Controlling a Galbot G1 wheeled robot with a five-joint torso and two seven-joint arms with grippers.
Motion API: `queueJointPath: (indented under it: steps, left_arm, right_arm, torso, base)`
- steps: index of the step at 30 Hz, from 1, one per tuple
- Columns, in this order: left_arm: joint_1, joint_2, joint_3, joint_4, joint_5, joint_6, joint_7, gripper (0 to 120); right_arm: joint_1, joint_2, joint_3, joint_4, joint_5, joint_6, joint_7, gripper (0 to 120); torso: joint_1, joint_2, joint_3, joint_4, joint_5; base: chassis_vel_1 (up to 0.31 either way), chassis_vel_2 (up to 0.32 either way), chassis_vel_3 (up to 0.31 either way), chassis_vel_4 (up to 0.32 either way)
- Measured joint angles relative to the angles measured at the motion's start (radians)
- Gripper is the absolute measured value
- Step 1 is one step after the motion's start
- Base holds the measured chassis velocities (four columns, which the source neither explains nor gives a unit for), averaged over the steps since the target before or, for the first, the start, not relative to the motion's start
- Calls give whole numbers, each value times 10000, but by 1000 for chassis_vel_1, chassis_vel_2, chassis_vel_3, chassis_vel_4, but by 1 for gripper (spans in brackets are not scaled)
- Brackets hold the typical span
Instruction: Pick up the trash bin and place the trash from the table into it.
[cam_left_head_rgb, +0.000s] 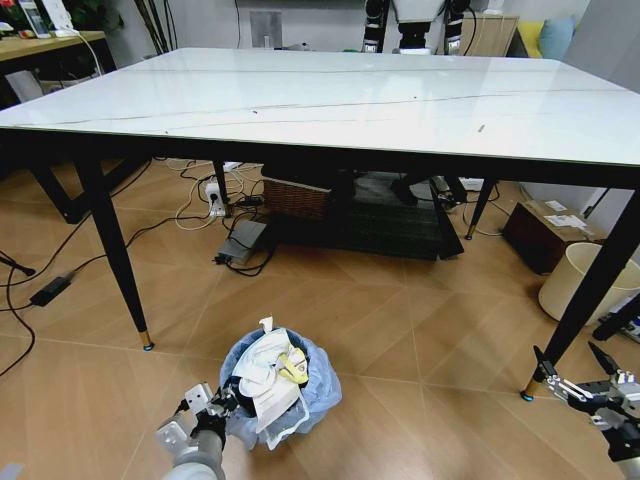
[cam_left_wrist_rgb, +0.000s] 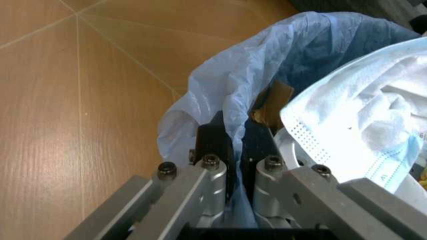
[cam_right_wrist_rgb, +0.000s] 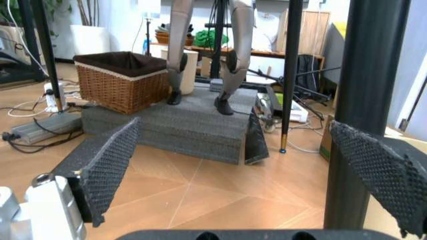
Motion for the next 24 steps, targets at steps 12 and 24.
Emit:
queueJointPath:
  steps: [12, 24]
  left_arm:
    - [-84, -96, 21, 225, -134, 37, -66, 0]
    - [-328, -150, 11, 533, -210, 24, -173, 0]
  right_arm:
    - [0, 0, 0, 0, 0, 0, 0, 100]
    - [0, 0, 0, 0, 0, 0, 0, 100]
  torso:
    - [2, 10, 0, 0, 1]
    - [2, 15, -1, 1, 2]
  base:
    - [0, 0, 0, 0]
    - [0, 0, 0, 0]
